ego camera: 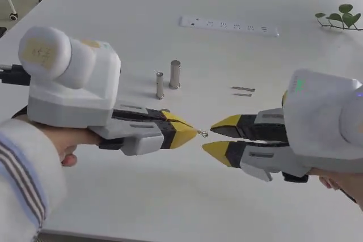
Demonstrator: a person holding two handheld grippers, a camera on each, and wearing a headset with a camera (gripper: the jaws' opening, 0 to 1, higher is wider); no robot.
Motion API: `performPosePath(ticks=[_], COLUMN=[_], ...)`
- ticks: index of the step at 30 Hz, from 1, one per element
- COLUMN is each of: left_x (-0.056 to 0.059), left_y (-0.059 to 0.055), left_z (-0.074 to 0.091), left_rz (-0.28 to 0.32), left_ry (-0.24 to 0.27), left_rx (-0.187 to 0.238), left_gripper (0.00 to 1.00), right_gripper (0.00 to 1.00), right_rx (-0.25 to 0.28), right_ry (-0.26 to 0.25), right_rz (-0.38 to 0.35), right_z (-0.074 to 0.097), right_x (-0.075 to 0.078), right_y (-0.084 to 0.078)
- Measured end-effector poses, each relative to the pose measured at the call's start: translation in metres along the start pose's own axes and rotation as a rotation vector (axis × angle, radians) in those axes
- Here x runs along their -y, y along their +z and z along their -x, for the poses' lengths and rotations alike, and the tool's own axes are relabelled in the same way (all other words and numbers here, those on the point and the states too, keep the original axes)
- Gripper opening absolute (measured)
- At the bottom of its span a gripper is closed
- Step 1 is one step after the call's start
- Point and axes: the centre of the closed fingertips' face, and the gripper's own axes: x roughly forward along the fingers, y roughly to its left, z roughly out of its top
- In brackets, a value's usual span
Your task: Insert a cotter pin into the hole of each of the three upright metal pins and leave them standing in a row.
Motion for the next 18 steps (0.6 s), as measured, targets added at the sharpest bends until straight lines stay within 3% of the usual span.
performPosePath(ticks=[5, 11, 18], left_x=[0.007, 0.009, 0.017], left_y=[0.003, -0.002, -0.003], left_z=[0.002, 0.003, 0.008], left_rz=[-0.086, -0.119, -0.188], left_ry=[-0.027, -0.043, -0.082], left_rx=[0.016, -0.006, -0.005], left_gripper=[0.00, 0.00, 0.00], right_gripper=[0.12, 0.07, 0.03], right_rx=[0.026, -0.002, 0.011], right_ry=[0.039, 0.061, 0.099], right_rz=[-0.045, -0.018, -0.024], right_z=[0.000, -0.004, -0.006], right_x=[-0.004, -0.011, -0.019], right_y=[0.002, -0.003, -0.001])
